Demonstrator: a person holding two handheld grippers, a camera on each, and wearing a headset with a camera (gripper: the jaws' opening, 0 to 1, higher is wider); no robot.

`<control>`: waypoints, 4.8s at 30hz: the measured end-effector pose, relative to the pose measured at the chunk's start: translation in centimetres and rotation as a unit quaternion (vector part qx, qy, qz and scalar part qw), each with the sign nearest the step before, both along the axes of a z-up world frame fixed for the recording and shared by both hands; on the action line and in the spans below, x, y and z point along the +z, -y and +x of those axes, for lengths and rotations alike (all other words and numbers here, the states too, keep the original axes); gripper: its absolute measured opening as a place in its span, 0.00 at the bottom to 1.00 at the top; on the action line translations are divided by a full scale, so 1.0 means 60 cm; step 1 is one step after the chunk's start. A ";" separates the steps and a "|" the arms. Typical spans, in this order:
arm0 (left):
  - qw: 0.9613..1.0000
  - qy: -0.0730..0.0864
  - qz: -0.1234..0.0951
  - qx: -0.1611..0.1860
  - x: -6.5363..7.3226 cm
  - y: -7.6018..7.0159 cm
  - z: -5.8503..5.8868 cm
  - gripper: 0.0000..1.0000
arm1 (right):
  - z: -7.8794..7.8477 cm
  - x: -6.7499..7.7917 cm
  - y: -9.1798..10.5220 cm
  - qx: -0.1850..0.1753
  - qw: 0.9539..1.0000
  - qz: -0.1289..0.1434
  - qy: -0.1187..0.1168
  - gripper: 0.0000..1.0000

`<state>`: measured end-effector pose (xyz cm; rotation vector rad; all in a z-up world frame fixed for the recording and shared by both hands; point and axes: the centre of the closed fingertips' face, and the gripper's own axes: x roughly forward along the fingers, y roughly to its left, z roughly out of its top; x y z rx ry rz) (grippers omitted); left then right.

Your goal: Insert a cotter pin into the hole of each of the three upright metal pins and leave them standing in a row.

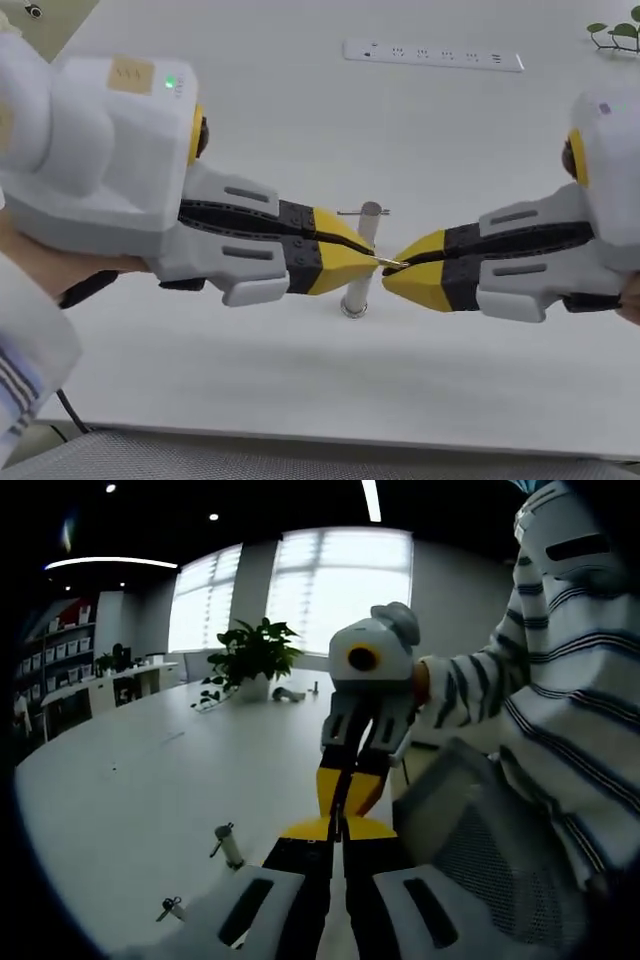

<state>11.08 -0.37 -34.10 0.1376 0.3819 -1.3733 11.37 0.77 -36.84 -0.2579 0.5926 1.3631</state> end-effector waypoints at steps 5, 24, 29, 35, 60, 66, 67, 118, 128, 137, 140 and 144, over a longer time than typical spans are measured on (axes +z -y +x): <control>1.000 0.007 0.016 -0.011 -0.008 0.000 -0.005 0.00 | -0.004 0.005 0.002 0.011 1.000 0.003 0.002 0.00; 1.000 0.016 0.016 -0.005 -0.010 -0.001 0.008 0.01 | -0.002 0.013 0.018 0.018 1.000 -0.001 0.009 0.00; 1.000 0.013 0.019 0.002 -0.017 -0.005 0.013 0.05 | 0.009 0.010 0.023 0.004 1.000 -0.007 0.025 0.00; 1.000 0.008 0.021 0.017 -0.027 -0.009 0.022 0.10 | 0.023 0.000 0.036 -0.023 0.999 -0.005 0.025 0.00; 0.995 -0.020 0.092 0.033 -0.112 -0.012 0.080 0.18 | 0.051 -0.104 0.081 -0.076 0.996 -0.051 -0.002 0.00; 0.994 -0.020 0.106 0.023 -0.134 -0.009 0.086 0.19 | 0.053 -0.114 0.076 -0.082 0.995 -0.051 -0.010 0.00; 0.994 -0.020 0.110 0.021 -0.138 -0.009 0.086 0.19 | 0.053 -0.115 0.076 -0.083 0.995 -0.051 -0.010 0.00; 0.990 -0.011 0.143 0.006 -0.164 -0.005 0.089 0.10 | 0.073 -0.143 0.025 -0.054 0.996 -0.069 0.002 0.00; 0.990 -0.010 0.143 0.004 -0.164 -0.003 0.085 0.10 | 0.077 -0.142 0.012 -0.022 0.996 -0.069 0.060 0.04; 0.990 -0.008 0.144 0.004 -0.165 -0.004 0.083 0.10 | 0.074 -0.136 0.039 -0.028 0.995 -0.077 0.055 0.04; 0.989 -0.007 0.145 0.004 -0.165 -0.004 0.082 0.10 | 0.071 -0.133 0.037 -0.028 0.996 -0.071 0.054 0.00; 0.989 -0.007 0.147 0.005 -0.164 -0.004 0.082 0.10 | 0.069 -0.129 0.029 -0.026 0.996 -0.068 0.055 0.00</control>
